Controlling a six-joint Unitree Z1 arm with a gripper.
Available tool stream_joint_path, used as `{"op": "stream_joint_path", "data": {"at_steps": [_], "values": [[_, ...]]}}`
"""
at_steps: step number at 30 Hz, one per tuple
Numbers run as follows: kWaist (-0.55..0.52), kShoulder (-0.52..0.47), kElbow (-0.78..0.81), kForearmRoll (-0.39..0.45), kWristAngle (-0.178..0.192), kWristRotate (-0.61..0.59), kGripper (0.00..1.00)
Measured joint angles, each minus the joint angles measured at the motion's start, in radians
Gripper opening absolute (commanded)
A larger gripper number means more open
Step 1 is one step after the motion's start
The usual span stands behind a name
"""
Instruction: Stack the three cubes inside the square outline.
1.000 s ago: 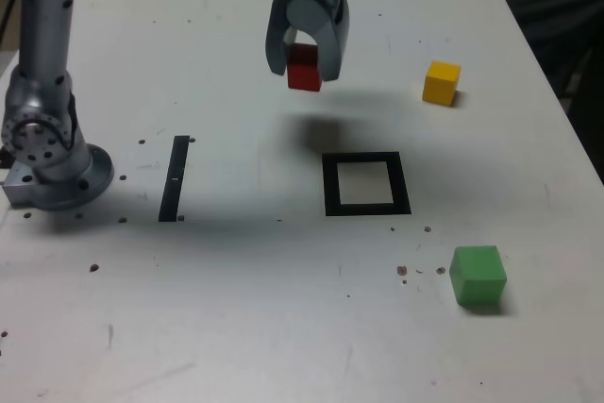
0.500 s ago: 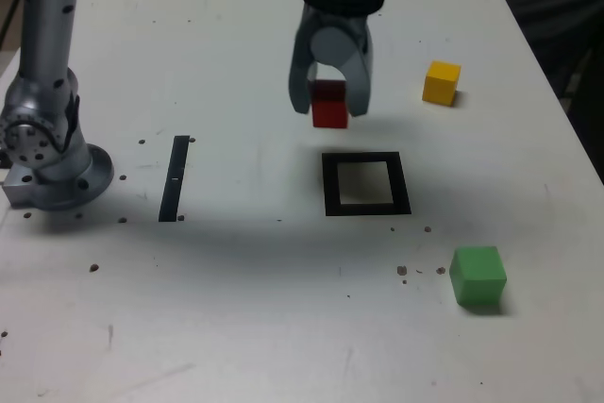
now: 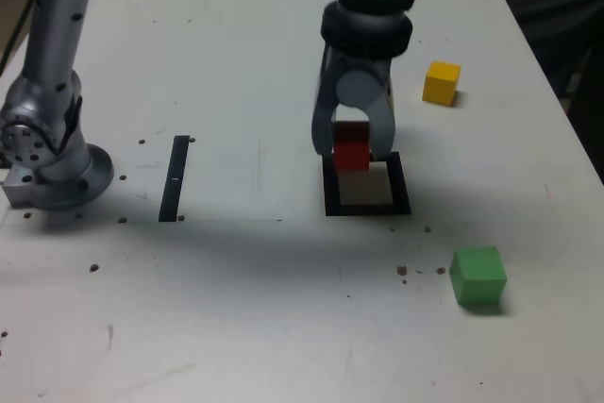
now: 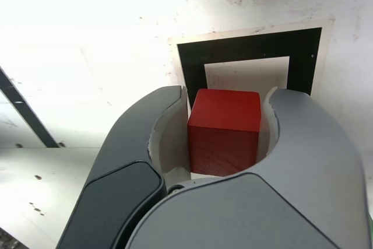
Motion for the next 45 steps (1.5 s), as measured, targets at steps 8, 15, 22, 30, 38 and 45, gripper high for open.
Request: {"op": "stream_joint_path", "data": {"at_steps": [8,15,22,30,38,45], "values": [[-0.001,0.039,0.019,-0.054,-0.017,-0.006,0.44],[-0.001,0.053,0.033,-0.1,-0.025,-0.003,0.9],[-0.008,0.05,0.085,-0.166,-0.029,0.003,1.0],[-0.007,-0.024,0.154,-0.201,-0.003,-0.004,1.0],[0.018,-0.07,0.143,-0.175,0.071,0.006,1.0],[0.074,-0.075,0.046,-0.084,0.128,0.089,0.99]]}}
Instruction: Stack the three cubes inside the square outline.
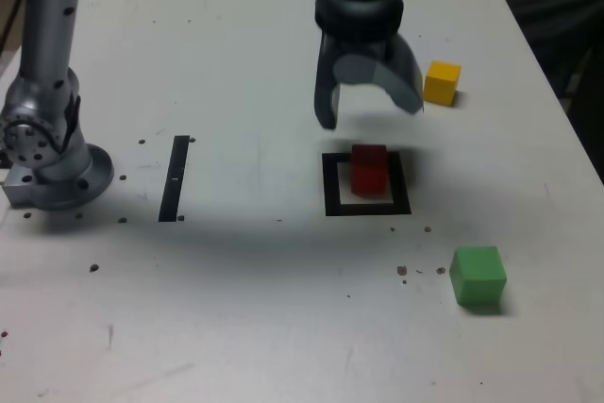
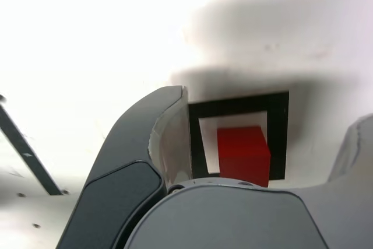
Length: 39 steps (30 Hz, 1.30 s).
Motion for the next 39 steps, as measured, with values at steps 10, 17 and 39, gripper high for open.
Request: {"op": "stream_joint_path", "data": {"at_steps": [10,17,39], "values": [[0.077,0.069,-0.207,0.143,0.038,0.163,0.99],[0.087,0.138,-0.363,0.226,0.057,0.227,0.99],[0.157,0.447,-0.828,0.407,0.094,0.429,0.97]]}}
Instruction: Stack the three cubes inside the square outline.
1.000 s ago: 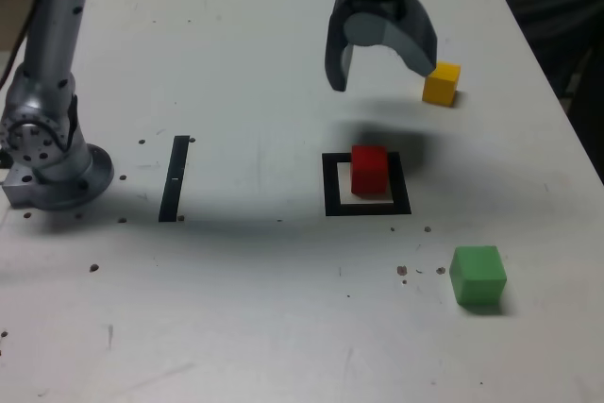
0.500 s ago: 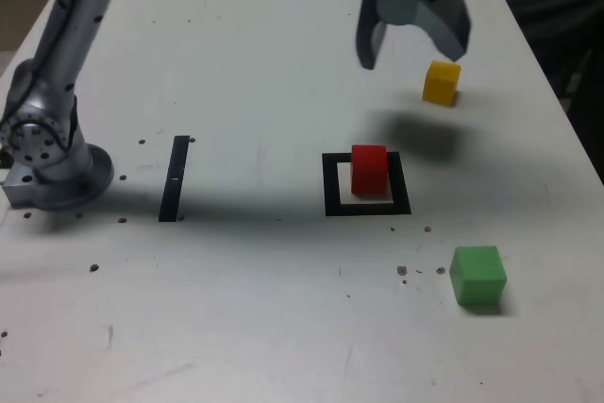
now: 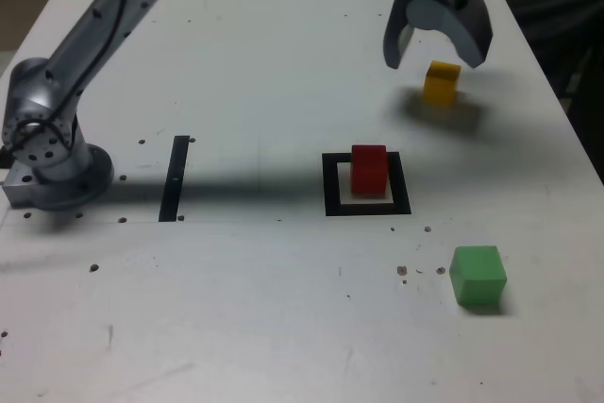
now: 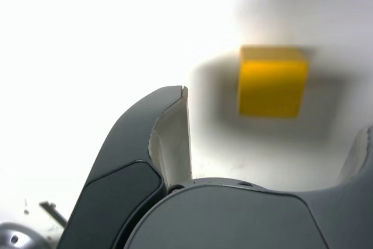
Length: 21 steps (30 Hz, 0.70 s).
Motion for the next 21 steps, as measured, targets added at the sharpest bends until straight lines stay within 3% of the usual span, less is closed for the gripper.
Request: {"op": "stream_joint_path", "data": {"at_steps": [14,18,21], "values": [[0.017,0.14,-0.165,0.041,-0.018,0.033,0.86],[0.017,0.155,-0.185,0.043,-0.021,0.033,0.73],[0.017,0.169,-0.2,0.044,-0.021,0.031,0.57]]}}
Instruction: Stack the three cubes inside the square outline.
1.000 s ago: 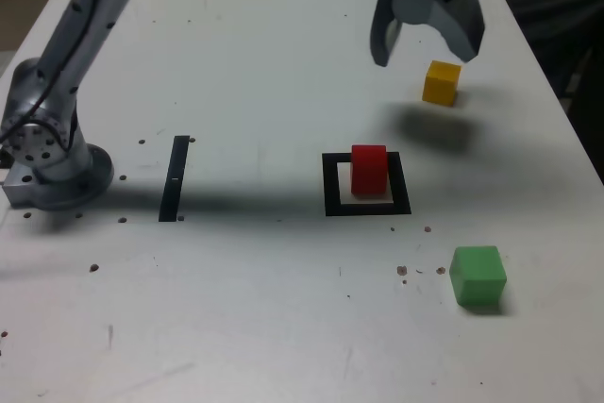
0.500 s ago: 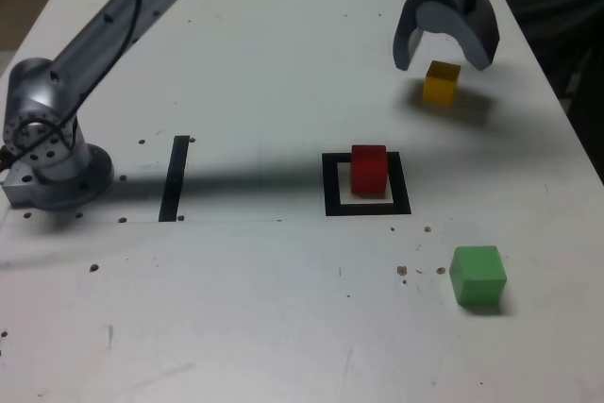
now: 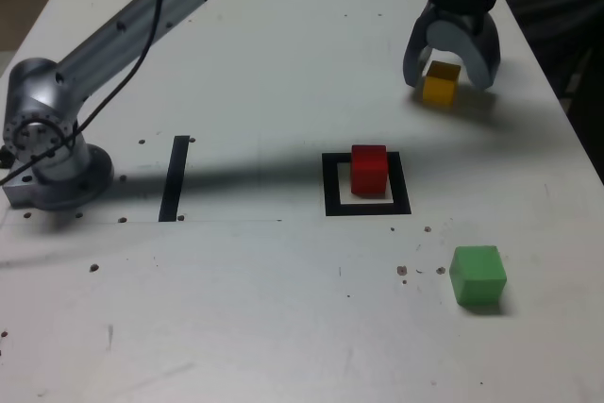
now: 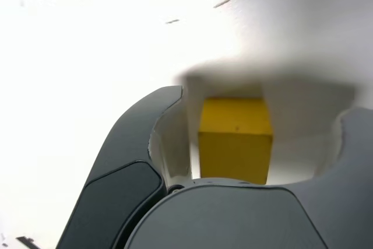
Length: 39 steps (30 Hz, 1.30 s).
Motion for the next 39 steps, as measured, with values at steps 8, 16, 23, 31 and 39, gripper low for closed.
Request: {"op": "stream_joint_path", "data": {"at_steps": [8,16,23,31,39], "values": [[0.0,0.011,-0.021,0.0,0.008,-0.006,0.34],[0.0,0.011,-0.021,0.001,0.011,-0.006,0.33],[0.0,0.011,-0.021,0.002,0.011,-0.006,0.33],[0.0,0.005,-0.015,0.004,0.011,-0.006,0.33],[0.0,-0.087,0.07,0.004,0.008,-0.033,0.33]]}}
